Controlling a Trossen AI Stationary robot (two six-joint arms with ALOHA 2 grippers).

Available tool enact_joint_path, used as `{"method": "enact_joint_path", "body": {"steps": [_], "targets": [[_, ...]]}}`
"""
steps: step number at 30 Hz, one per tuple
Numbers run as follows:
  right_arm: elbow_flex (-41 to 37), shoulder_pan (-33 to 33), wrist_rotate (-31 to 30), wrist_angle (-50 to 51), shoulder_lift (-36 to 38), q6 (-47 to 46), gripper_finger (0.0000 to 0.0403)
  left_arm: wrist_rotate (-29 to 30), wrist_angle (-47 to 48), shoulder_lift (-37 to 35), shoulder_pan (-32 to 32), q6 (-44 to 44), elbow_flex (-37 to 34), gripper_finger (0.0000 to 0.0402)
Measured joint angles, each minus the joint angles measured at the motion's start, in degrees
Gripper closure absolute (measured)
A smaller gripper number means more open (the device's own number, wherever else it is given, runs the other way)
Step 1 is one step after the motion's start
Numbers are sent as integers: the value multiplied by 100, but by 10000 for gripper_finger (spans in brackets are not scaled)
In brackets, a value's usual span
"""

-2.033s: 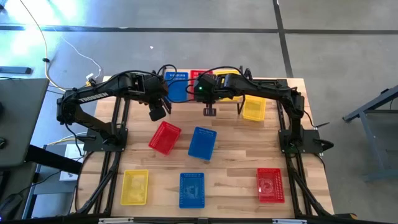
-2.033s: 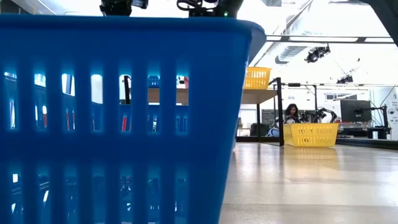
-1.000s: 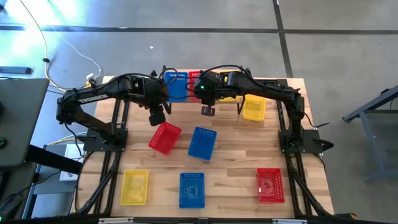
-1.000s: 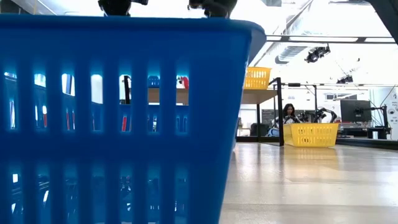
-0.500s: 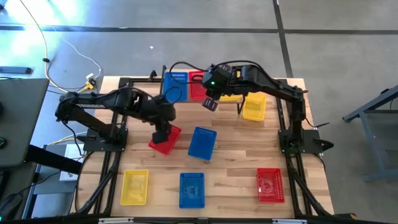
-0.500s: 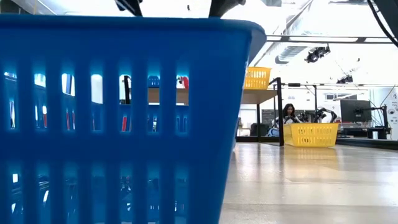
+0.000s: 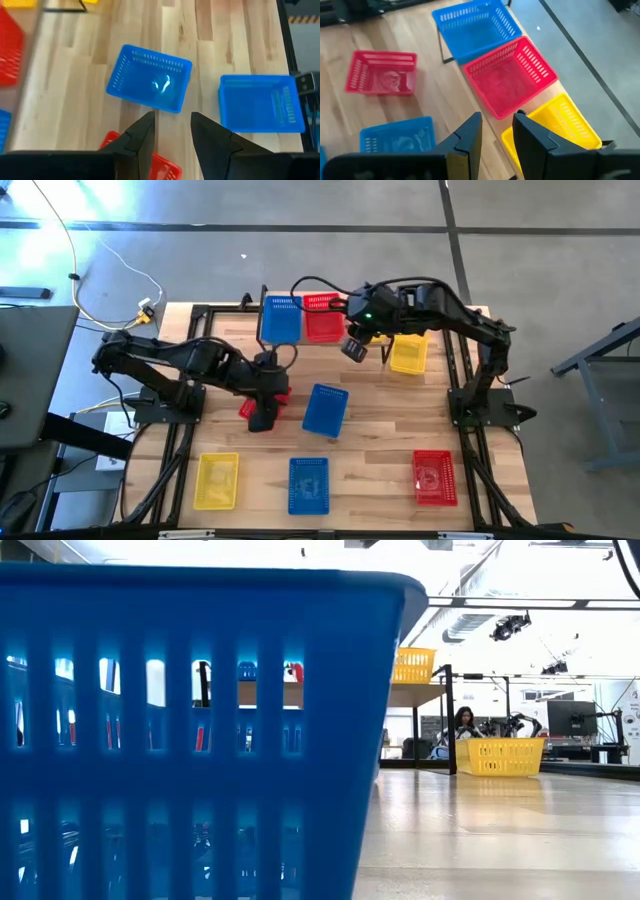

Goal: Stack baskets on shelf by color
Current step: Stack the top blue basket on top of the blue basket on the shelf

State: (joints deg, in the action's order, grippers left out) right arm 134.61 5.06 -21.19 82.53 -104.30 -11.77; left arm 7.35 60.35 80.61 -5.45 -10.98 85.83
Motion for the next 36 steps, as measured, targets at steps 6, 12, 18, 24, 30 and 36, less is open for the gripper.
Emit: {"method": "enact_joint_path", "body": {"steps": [6, 12, 18, 24, 30, 36], "targets": [[0, -139, -6, 175, 356, -169, 306, -242, -90, 179, -3, -36, -1, 249], [0, -263, -4, 216, 651, -123, 306, -220, -381, 615, -46, 580, -1, 237], [-4, -256, -8, 283, 835, -32, 306, -220, -1017, 1181, -149, 916, -1, 236], [-7, -256, -30, 402, 894, 22, 306, -244, -1162, 1749, -196, 1104, -3, 236], [-7, -253, -31, 566, 899, 24, 306, -250, -1134, 2299, -272, 1367, -4, 236], [-7, -251, -31, 579, 899, 21, 306, -427, -1086, 2633, -328, 1469, -6, 250]]}}
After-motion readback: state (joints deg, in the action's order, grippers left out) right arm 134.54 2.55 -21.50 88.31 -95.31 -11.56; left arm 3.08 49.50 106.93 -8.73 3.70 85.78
